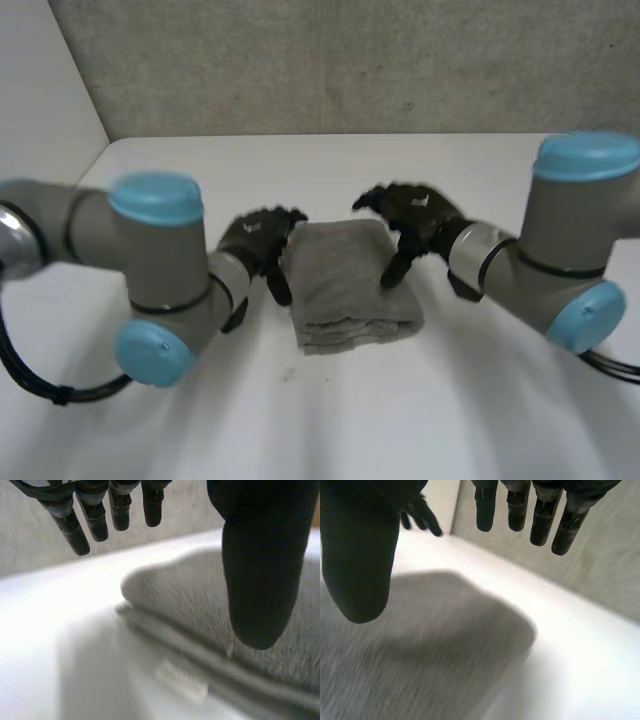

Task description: Fold the towel.

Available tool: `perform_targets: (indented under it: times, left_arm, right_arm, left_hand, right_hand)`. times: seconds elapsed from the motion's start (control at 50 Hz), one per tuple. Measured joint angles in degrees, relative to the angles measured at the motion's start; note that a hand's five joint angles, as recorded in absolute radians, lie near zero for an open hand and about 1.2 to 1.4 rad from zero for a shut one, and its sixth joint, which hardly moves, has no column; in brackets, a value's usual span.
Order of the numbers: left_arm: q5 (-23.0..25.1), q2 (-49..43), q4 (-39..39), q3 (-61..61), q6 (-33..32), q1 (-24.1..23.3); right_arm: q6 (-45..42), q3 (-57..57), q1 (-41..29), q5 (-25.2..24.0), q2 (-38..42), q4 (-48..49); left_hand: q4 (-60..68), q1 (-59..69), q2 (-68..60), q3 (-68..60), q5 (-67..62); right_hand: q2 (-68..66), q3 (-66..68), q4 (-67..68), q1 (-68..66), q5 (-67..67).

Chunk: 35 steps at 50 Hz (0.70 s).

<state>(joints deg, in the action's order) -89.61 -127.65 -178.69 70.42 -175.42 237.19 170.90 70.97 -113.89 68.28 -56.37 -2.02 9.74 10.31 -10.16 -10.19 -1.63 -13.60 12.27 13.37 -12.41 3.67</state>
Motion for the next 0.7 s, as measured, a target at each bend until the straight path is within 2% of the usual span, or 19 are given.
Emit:
perform_targets:
  times: [0.02, 0.14, 0.16, 0.22, 0.32, 0.52, 0.7]
  left_arm:
    - [0.00, 0.00, 0.00, 0.00, 0.00, 0.00]
    - [-0.42, 11.62, 7.73, -2.80, 0.35, 1.08]
    - [-0.76, 14.74, 9.46, -3.03, 0.37, 1.99]
    - [-1.56, 20.43, 12.38, -3.04, 0.39, 4.37]
    - [-2.35, 27.71, 16.93, -2.09, 0.36, 8.61]
    - [-2.13, 36.52, 20.54, -0.95, 0.49, 13.44]
    - [-1.97, 38.17, 20.57, -0.15, 1.00, 13.11]
  right_arm:
    - [0.00, 0.00, 0.00, 0.00, 0.00, 0.00]
    - [0.52, 0.92, 1.16, 10.16, -11.38, 0.02]
    - [0.49, 1.16, 1.54, 13.56, -14.37, 0.01]
    - [0.25, 1.49, 2.23, 18.76, -19.57, -0.25]
    - [-0.14, 2.09, 3.96, 23.58, -27.14, -2.70]
    - [0.00, 3.69, 6.04, 23.89, -31.64, -7.50]
    - [0.23, 4.07, 5.47, 23.33, -31.07, -7.71]
  left_hand:
    - [0.00, 0.00, 0.00, 0.00, 0.00]
    - [0.00, 0.00, 0.00, 0.01, 0.00]
    - [0.00, 0.00, 0.00, 0.01, 0.00]
    - [0.00, 0.00, 0.00, 0.01, 0.00]
    - [0.00, 0.00, 0.00, 0.01, 0.00]
    - [0.00, 0.00, 0.44, 0.54, 0.00]
    - [0.00, -0.01, 0.57, 0.61, 0.00]
  right_hand:
    - [0.00, 0.00, 0.00, 0.00, 0.00]
    - [0.00, 0.00, 0.00, 0.00, 0.00]
    - [0.00, 0.00, 0.00, 0.00, 0.00]
    - [0.00, 0.00, 0.00, 0.00, 0.00]
    - [0.00, 0.00, 0.00, 0.00, 0.00]
    - [0.00, 0.00, 0.00, 0.00, 0.00]
    - [0.00, 0.00, 0.00, 0.00, 0.00]
